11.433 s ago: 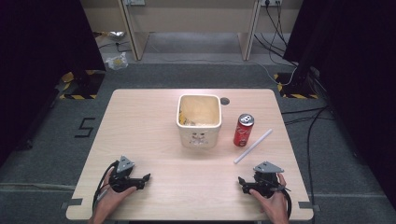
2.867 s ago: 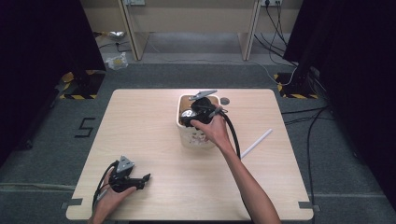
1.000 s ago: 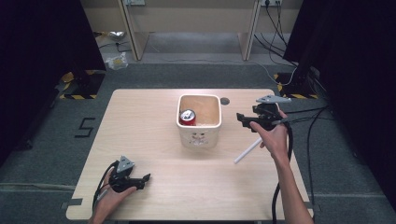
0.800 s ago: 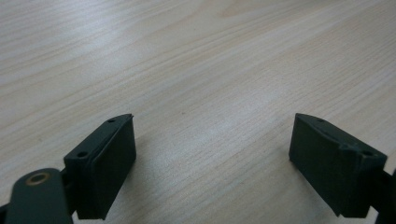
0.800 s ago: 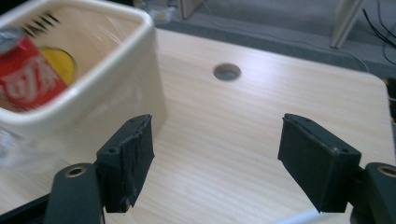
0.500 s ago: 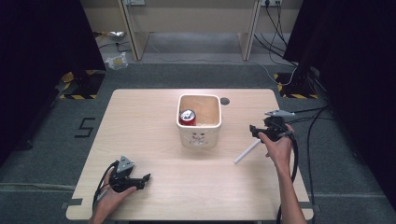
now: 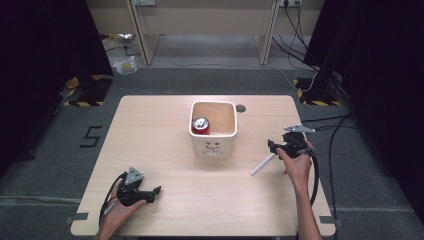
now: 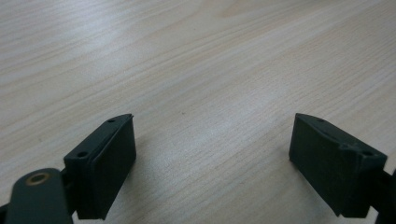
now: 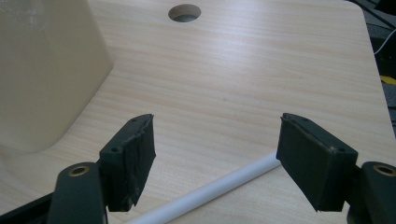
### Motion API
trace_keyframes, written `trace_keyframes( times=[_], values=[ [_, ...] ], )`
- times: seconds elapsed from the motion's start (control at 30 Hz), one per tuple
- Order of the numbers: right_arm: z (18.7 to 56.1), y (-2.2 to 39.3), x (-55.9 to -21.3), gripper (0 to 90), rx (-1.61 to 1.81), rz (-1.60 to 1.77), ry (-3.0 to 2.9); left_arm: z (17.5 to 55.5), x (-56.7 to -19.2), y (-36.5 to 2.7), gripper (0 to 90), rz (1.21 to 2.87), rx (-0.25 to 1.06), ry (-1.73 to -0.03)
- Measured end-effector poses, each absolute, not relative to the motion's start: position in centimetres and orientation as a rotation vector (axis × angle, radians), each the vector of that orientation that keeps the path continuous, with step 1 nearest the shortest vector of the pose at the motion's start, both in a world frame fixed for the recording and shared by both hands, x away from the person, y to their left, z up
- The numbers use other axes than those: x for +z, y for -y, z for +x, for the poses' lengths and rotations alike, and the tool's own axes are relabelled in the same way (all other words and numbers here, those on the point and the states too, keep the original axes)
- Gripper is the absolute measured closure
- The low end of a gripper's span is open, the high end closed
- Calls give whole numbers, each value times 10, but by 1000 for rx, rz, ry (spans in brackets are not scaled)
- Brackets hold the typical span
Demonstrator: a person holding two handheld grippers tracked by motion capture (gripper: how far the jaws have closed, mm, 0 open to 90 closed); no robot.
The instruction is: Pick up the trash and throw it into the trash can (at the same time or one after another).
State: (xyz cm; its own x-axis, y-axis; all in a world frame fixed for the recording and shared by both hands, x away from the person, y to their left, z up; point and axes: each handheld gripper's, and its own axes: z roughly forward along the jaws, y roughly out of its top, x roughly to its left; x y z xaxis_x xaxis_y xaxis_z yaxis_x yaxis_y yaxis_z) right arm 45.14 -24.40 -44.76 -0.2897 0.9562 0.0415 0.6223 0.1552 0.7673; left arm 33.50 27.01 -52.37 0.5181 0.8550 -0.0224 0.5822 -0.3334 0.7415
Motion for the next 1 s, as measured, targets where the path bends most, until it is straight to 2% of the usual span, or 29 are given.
trace_keyframes(
  times=[0.77, 1.0],
  values=[
    [451, 242, -492, 347, 798, 1575, -2063, 335, -524, -270, 138, 2049, 490, -1167],
    [452, 243, -495, 354, 818, 1599, -2054, 335, -524, -270, 138, 2048, 490, -1167]
  ],
)
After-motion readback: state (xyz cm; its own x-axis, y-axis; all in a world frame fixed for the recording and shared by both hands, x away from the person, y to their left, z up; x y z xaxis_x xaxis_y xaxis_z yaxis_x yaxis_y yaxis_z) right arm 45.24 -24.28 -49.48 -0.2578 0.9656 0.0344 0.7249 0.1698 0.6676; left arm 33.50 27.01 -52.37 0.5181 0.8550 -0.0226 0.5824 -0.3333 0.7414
